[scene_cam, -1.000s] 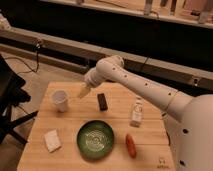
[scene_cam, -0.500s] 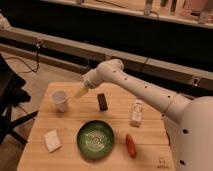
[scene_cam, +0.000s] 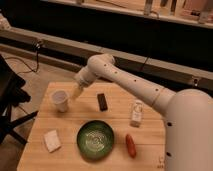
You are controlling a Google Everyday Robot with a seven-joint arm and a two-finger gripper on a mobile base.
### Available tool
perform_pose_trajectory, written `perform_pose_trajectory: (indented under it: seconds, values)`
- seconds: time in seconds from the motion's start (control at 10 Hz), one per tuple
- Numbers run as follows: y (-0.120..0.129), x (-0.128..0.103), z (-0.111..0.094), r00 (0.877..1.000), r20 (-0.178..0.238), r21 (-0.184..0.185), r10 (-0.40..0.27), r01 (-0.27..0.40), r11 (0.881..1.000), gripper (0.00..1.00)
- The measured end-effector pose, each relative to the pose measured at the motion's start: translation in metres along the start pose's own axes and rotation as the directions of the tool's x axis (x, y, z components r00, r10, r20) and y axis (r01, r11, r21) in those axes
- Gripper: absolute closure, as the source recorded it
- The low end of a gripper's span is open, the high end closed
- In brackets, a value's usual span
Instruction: Place the ceramic cup in the ceramic bowl
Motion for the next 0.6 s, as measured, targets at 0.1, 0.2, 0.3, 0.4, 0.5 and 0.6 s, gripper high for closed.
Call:
perform_pose_trajectory:
  seconds: [0.1,0.2,0.3,0.4,0.5,0.6]
  values:
    - [0.002,-0.006,0.003,0.999,-0.008,-0.017,-0.038,0.038,0.999,0.2]
    - [0.004,-0.013,0.005,0.997,-0.015,-0.029,-0.074,0.073,0.997,0.2]
    - [0.009,-0.022,0.011,0.993,-0.022,-0.049,-0.118,0.117,0.992,0.2]
    - [0.016,-0.031,0.018,0.987,-0.029,-0.071,-0.157,0.154,0.985,0.2]
    - [0.02,-0.035,0.023,0.984,-0.033,-0.083,-0.178,0.174,0.981,0.2]
    - [0.025,-0.035,0.029,0.98,-0.038,-0.101,-0.194,0.189,0.977,0.2]
